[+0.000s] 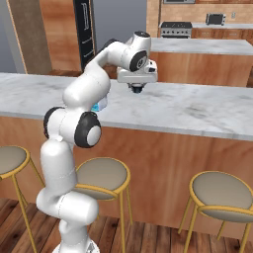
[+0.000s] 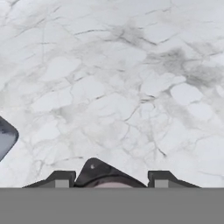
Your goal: Stack the yogurt containers by placing the smaller containers on top of the larger containers.
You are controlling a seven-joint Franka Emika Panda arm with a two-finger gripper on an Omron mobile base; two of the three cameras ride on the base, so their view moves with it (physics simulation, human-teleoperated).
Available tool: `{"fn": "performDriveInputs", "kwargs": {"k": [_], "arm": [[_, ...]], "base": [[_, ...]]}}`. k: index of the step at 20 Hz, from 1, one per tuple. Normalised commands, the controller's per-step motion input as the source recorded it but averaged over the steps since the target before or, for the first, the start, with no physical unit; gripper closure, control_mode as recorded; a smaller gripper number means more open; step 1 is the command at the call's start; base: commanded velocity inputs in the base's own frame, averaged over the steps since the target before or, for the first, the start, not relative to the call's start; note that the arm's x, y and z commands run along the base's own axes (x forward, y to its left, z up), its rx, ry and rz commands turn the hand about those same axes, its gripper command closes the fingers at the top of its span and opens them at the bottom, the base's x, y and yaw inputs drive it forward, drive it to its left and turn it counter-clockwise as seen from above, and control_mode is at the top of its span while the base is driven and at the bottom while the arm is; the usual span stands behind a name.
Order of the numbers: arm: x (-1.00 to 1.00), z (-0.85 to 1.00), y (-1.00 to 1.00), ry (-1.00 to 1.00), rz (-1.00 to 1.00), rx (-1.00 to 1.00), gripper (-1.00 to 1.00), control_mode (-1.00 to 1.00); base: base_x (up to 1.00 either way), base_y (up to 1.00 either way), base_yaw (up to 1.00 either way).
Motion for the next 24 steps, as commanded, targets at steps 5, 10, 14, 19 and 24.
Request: {"fn": "performDriveInputs", "kwargs": {"k": [5, 10, 14, 19, 24], "arm": [[-0.47, -0.02, 0.0, 0.05, 0.05, -0.01, 1.0, -1.0], [-0.38, 0.0, 0.03, 0.07, 0.07, -0.01, 1.0, -1.0], [-0.13, 0.05, 0.14, 0.04, 0.08, 0.0, 1.0, -1.0], [-0.07, 0.15, 0.18, 0.02, 0.07, 0.0, 1.0, -1.0], [-0.07, 0.29, 0.16, 0.0, 0.05, 0.0, 1.0, -1.0]], "base": [[0.0, 0.0, 0.0], [0.0, 0.0, 0.0], [0.0, 0.0, 0.0], [0.0, 0.0, 0.0], [0.0, 0.0, 0.0]]}}
